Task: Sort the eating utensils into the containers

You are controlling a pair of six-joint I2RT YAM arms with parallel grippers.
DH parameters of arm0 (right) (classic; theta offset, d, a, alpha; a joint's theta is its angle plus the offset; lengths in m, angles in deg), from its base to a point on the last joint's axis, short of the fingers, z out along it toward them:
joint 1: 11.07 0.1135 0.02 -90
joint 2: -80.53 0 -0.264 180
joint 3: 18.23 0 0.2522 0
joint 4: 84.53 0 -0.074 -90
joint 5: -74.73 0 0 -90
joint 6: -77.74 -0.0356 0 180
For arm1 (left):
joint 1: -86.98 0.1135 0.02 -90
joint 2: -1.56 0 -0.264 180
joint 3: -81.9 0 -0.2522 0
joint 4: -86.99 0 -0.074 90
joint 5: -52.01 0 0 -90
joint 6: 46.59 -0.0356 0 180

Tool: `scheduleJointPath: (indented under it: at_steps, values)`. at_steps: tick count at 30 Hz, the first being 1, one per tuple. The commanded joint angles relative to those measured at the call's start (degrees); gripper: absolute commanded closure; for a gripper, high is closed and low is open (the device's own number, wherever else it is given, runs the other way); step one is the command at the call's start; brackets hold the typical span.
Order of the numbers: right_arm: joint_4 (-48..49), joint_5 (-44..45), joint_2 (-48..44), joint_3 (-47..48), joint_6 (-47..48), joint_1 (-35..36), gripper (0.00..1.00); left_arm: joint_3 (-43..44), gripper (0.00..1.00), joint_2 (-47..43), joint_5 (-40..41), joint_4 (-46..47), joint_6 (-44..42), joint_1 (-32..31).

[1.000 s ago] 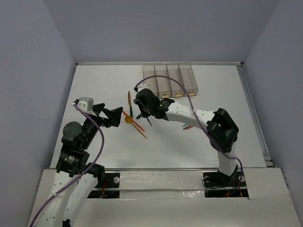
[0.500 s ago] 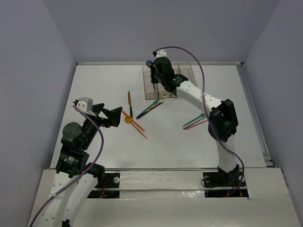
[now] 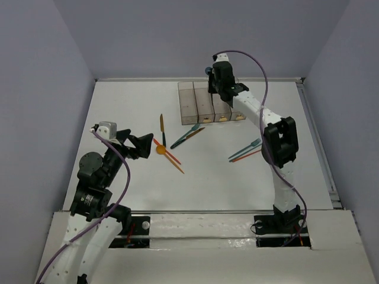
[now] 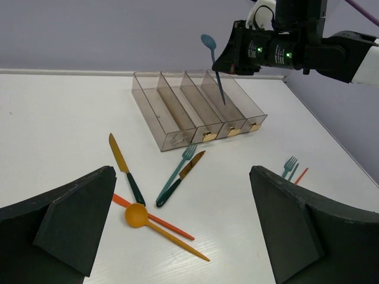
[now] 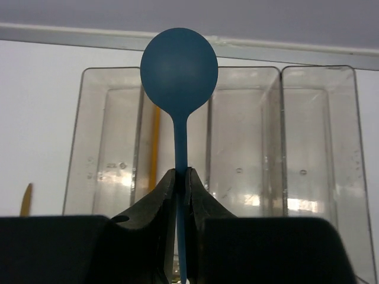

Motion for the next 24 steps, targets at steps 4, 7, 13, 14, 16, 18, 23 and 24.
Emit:
scheduleJointPath:
  at_steps: [4,7,13,14,16,18,23,24]
  values:
    - [-1.5,-0.4,4.3,5.3,5.9,-3.7,1.0,2.3,0.01,0.8,0.3,1.8,-0.7,-0.3]
    - [-2.3,0.2,5.7,6.0,7.3,-4.3,1.0,2.2,0.01,0.8,0.4,1.7,-0.7,-0.3]
    - [-2.4,1.5,7.5,5.4,7.4,-4.9,1.0,2.2,0.01,0.8,0.1,1.7,-0.7,-0.3]
    - [-2.3,2.0,7.5,5.2,7.2,-4.9,0.98,2.3,0.01,0.8,0.1,1.7,-0.7,-0.3]
    - [-1.9,2.1,7.4,4.7,7.2,-4.9,0.83,2.3,0.01,0.7,0.0,1.7,-0.6,-0.3]
    - [-2.4,1.9,7.0,5.6,6.9,-4.9,0.46,2.2,0.01,0.4,0.1,1.8,-0.7,-0.3]
    - [-2.2,-3.7,1.4,4.0,5.8,-4.9,0.33,2.1,0.01,0.0,-0.2,1.8,-0.5,0.3]
    - [-1.8,-5.2,-0.1,2.8,5.0,-4.9,0.34,2.1,0.01,0.0,-0.1,1.8,-0.5,0.3]
